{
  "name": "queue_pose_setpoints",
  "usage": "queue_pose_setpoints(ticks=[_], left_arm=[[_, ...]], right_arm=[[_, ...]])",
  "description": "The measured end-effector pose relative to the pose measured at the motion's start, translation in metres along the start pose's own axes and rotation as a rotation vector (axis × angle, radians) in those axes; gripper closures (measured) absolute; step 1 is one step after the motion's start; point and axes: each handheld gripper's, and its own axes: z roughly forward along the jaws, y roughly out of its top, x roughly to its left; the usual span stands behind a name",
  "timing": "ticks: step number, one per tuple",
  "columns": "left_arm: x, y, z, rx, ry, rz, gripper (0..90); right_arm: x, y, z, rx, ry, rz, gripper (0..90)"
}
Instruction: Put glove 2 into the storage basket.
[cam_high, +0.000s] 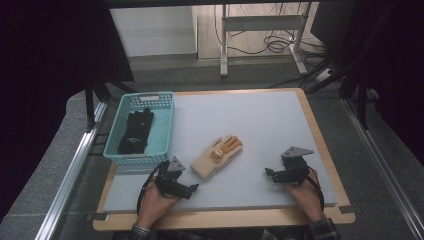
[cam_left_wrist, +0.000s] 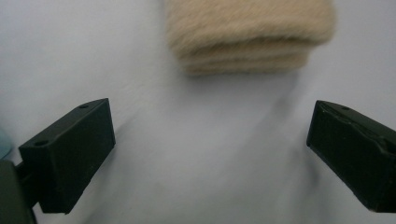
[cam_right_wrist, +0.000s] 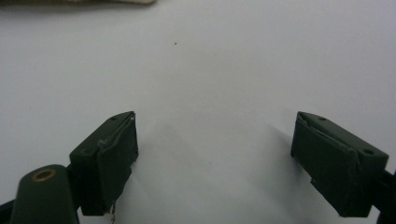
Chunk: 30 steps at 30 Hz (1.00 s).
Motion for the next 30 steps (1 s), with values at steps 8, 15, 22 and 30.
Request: queue_pose_setpoints(ticks=[8, 15, 22, 30], left_arm=[[-0.005, 0.035, -0.007, -0.003, -0.033, -0.005, 0.8], [-0.009, 0.069, 0.009, 0.012, -0.048, 0.02, 0.5], [-0.009, 0.092, 0.032, 0.058, -0.039, 0.04, 0.5], [0.002, 0.104, 0.059, 0.108, -0.047, 0.006, 1.8]], right_arm=[[0.0, 0.0, 0.0, -0.001, 0.001, 0.0, 14.6], [0.0, 0.0, 0.0, -0.001, 0.001, 0.0, 14.6], [0.0, 0.0, 0.0, -0.001, 0.001, 0.001, 14.6], [0.0, 0.0, 0.0, -0.001, 0.001, 0.001, 14.6]])
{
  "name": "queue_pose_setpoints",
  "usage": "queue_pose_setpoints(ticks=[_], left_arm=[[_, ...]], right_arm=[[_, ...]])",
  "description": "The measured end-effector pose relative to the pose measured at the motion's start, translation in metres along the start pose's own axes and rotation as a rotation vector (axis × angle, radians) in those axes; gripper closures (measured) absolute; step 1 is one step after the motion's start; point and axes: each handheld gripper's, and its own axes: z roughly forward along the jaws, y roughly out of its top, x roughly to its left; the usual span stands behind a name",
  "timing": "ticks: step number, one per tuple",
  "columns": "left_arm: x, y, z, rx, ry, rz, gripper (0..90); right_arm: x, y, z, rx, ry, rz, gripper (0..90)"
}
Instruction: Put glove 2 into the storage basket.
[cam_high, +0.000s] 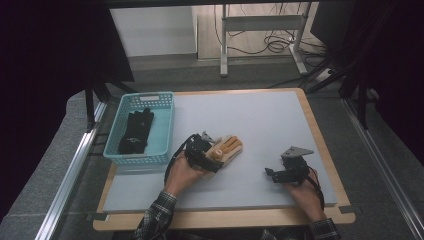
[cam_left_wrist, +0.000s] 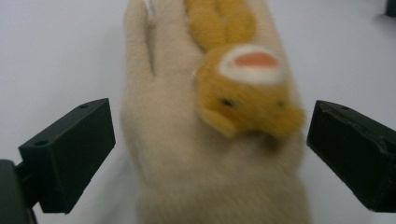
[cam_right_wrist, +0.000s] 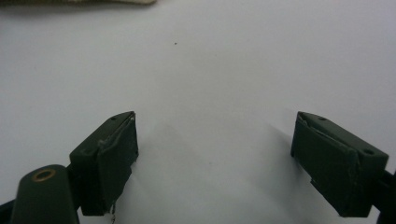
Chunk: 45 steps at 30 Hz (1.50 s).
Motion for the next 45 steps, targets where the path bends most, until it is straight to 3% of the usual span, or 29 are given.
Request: queue_pose_setpoints(ticks=[5, 10, 12, 17, 21, 25, 36, 45], left_arm=[[0.002, 0.001, 0.016, 0.034, -0.032, -0.015, 3.4], [-0.006, 0.001, 0.023, 0.058, 0.005, 0.026, 7.8], [-0.011, 0.001, 0.022, 0.061, 0.032, 0.052, 12.8], [-0.015, 0.002, 0.018, 0.052, 0.02, 0.08, 30.3], [-0.016, 0.002, 0.016, 0.053, 0.015, 0.08, 45.1], [-0.015, 0.002, 0.014, 0.048, 0.009, 0.072, 53.3], [-0.011, 0.005, 0.002, -0.014, -0.003, 0.014, 58.1], [-0.004, 0.021, -0.018, -0.028, 0.037, 0.001, 57.9]], right_arm=[[0.0, 0.0, 0.0, 0.0, 0.0, 0.0, 14.6], [0.0, 0.0, 0.0, 0.0, 0.0, 0.0, 14.6], [0.0, 0.0, 0.0, 0.0, 0.0, 0.0, 14.6], [0.0, 0.0, 0.0, 0.0, 0.0, 0.0, 14.6], [0.0, 0.0, 0.0, 0.0, 0.0, 0.0, 14.6], [0.0, 0.0, 0.0, 0.0, 0.0, 0.0, 14.6], [0.0, 0.0, 0.0, 0.0, 0.0, 0.001, 14.6], [0.0, 0.0, 0.0, 0.0, 0.0, 0.0, 14.6]])
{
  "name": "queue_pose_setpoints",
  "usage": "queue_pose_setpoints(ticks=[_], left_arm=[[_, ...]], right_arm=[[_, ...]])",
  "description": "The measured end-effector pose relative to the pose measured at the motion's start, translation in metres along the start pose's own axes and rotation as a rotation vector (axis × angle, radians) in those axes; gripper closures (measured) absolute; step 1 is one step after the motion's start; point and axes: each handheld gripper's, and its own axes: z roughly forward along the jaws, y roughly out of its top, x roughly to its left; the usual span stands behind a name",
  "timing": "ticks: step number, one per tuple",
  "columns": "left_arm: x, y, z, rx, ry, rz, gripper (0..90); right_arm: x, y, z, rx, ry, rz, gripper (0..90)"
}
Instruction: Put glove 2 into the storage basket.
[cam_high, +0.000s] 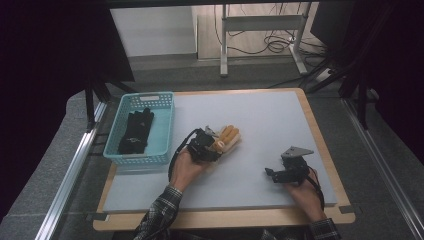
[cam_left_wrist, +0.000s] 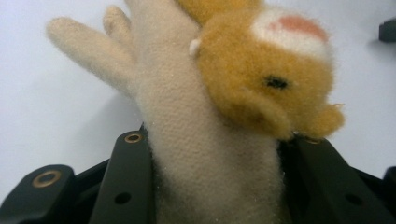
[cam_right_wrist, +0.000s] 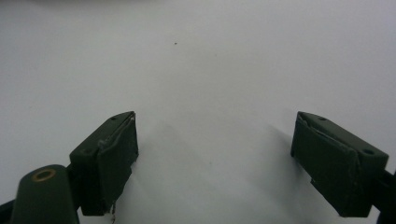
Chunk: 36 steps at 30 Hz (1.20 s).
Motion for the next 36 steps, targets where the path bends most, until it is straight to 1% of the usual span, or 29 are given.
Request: queue_pose_setpoints(ticks=[7, 8, 9, 11, 12, 13, 14, 15, 16, 17, 18, 19, 20, 24, 25, 26, 27, 30, 31, 32, 33, 34, 35, 36], left_arm=[[0.013, 0.01, -0.022, -0.011, 0.045, -0.021, 57.7], [0.013, 0.01, -0.022, -0.011, 0.045, -0.021, 57.6], [0.018, 0.012, -0.028, -0.016, 0.059, -0.03, 57.6], [0.021, 0.013, -0.032, -0.018, 0.066, -0.037, 57.6], [0.027, 0.015, -0.038, -0.016, 0.081, -0.042, 57.6], [0.03, 0.016, -0.041, -0.017, 0.087, -0.048, 57.6], [0.03, 0.016, -0.041, -0.017, 0.087, -0.048, 57.5], [0.033, 0.016, -0.044, -0.022, 0.094, -0.057, 57.5], [0.039, 0.017, -0.051, -0.025, 0.108, -0.067, 57.5], [0.039, 0.017, -0.051, -0.025, 0.108, -0.067, 57.5], [0.042, 0.018, -0.054, -0.029, 0.116, -0.075, 57.5], [0.049, 0.018, -0.061, -0.036, 0.129, -0.09, 57.5], [0.049, 0.018, -0.061, -0.036, 0.129, -0.09, 57.5], [0.062, 0.016, -0.074, -0.049, 0.159, -0.124, 57.5], [0.07, 0.014, -0.081, -0.055, 0.175, -0.138, 57.5], [0.07, 0.014, -0.081, -0.055, 0.175, -0.138, 57.5], [0.078, 0.011, -0.088, -0.064, 0.189, -0.157, 57.5], [0.089, 0.007, -0.099, -0.069, 0.215, -0.183, 57.5], [0.093, 0.005, -0.102, -0.072, 0.225, -0.193, 57.4], [0.093, 0.005, -0.102, -0.072, 0.225, -0.193, 57.4], [0.1, 0.002, -0.109, -0.076, 0.241, -0.211, 57.4], [0.1, 0.002, -0.109, -0.076, 0.241, -0.211, 57.4], [0.107, -0.002, -0.115, -0.077, 0.257, -0.231, 57.4], [0.107, -0.002, -0.115, -0.077, 0.257, -0.231, 57.3]], right_arm=[[0.0, 0.0, 0.0, 0.001, 0.001, 0.0, 14.6], [0.0, 0.0, 0.0, 0.001, 0.001, 0.0, 14.6], [0.0, 0.0, 0.0, 0.0, 0.0, -0.001, 14.6], [0.0, 0.0, 0.0, 0.0, 0.0, -0.001, 14.6], [0.0, 0.0, 0.0, 0.0, 0.0, -0.001, 14.6], [0.0, 0.0, 0.0, 0.0, 0.0, -0.001, 14.6], [0.0, 0.0, 0.0, 0.0, 0.0, -0.001, 14.6], [0.0, 0.0, 0.0, 0.0, 0.0, -0.001, 14.6], [0.0, 0.0, 0.0, 0.0, 0.0, -0.001, 14.6], [0.0, 0.0, 0.0, 0.0, 0.0, -0.001, 14.6], [0.0, 0.0, 0.0, 0.0, 0.0, -0.001, 14.6], [0.0, 0.0, 0.0, 0.0, 0.0, 0.0, 14.6], [0.0, 0.0, 0.0, 0.0, 0.0, 0.0, 14.6], [0.0, 0.0, 0.0, 0.0, 0.0, -0.001, 14.6], [0.0, 0.0, 0.0, 0.0, 0.0, -0.001, 14.6], [0.0, 0.0, 0.0, 0.0, 0.0, -0.001, 14.6], [0.0, 0.0, 0.0, 0.0, 0.0, -0.001, 14.6], [0.0, 0.0, 0.0, 0.0, 0.0, 0.0, 14.6], [0.0, 0.0, 0.0, 0.0, 0.0, 0.0, 14.6], [0.0, 0.0, 0.0, 0.0, 0.0, 0.0, 14.6], [0.0, 0.0, 0.0, 0.0, 0.001, 0.0, 14.6], [0.0, 0.0, 0.0, 0.0, 0.001, 0.0, 14.6], [0.0, 0.0, 0.0, 0.0, 0.001, 0.0, 14.6], [0.0, 0.0, 0.0, 0.0, 0.001, 0.0, 14.6]])
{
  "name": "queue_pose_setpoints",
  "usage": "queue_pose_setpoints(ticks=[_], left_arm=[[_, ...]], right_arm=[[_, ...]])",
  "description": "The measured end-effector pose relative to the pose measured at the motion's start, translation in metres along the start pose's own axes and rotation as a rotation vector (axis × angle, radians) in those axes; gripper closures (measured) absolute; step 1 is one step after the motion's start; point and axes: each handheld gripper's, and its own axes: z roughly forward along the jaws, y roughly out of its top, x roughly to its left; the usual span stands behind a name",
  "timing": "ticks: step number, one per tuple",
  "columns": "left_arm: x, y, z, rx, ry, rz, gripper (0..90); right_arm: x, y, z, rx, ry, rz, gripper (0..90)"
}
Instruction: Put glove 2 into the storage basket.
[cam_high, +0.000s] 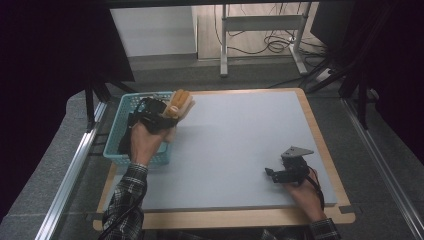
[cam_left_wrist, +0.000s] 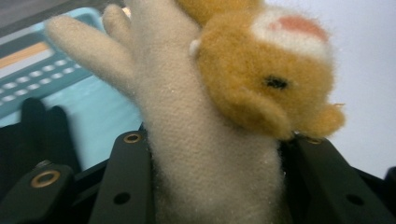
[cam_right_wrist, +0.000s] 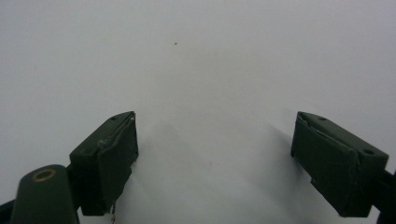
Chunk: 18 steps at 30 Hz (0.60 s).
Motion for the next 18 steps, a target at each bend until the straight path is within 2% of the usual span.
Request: queue_pose_setpoints(ticks=[3, 4, 5, 6, 7, 8, 9, 11, 14, 16, 18], left_arm=[[0.014, -0.004, -0.005, 0.003, 0.026, -0.023, 57.3], [0.022, -0.007, -0.008, 0.006, 0.042, -0.043, 57.2], [0.022, -0.007, -0.008, 0.006, 0.042, -0.043, 57.2], [0.031, -0.01, -0.009, 0.014, 0.059, -0.061, 57.2], [0.031, -0.01, -0.009, 0.014, 0.059, -0.061, 57.1], [0.039, -0.013, -0.009, 0.025, 0.071, -0.082, 57.1], [0.039, -0.013, -0.009, 0.025, 0.071, -0.082, 57.0], [0.049, -0.018, -0.005, 0.048, 0.091, -0.115, 56.9], [0.056, -0.021, 0.0, 0.07, 0.105, -0.122, 56.7], [0.063, -0.026, 0.01, 0.1, 0.114, -0.15, 56.5], [0.065, -0.027, 0.014, 0.111, 0.117, -0.158, 56.4]], right_arm=[[0.0, 0.0, 0.0, 0.0, 0.0, 0.0, 14.6], [0.0, 0.0, 0.0, 0.0, 0.0, 0.0, 14.6], [0.0, 0.0, 0.0, 0.0, 0.0, 0.0, 14.6], [0.0, 0.0, 0.0, 0.001, 0.0, 0.0, 14.6], [0.0, 0.0, 0.0, 0.001, 0.0, 0.0, 14.6], [0.0, 0.0, 0.0, 0.0, 0.0, 0.0, 14.6], [0.0, 0.0, 0.0, 0.0, 0.0, 0.0, 14.6], [0.0, 0.0, 0.0, 0.0, 0.0, 0.0, 14.6], [0.0, 0.0, 0.0, 0.0, 0.0, 0.0, 14.6], [0.0, 0.0, 0.0, 0.0, 0.0, 0.001, 14.6], [0.0, 0.0, 0.0, 0.0, 0.0, 0.0, 14.6]])
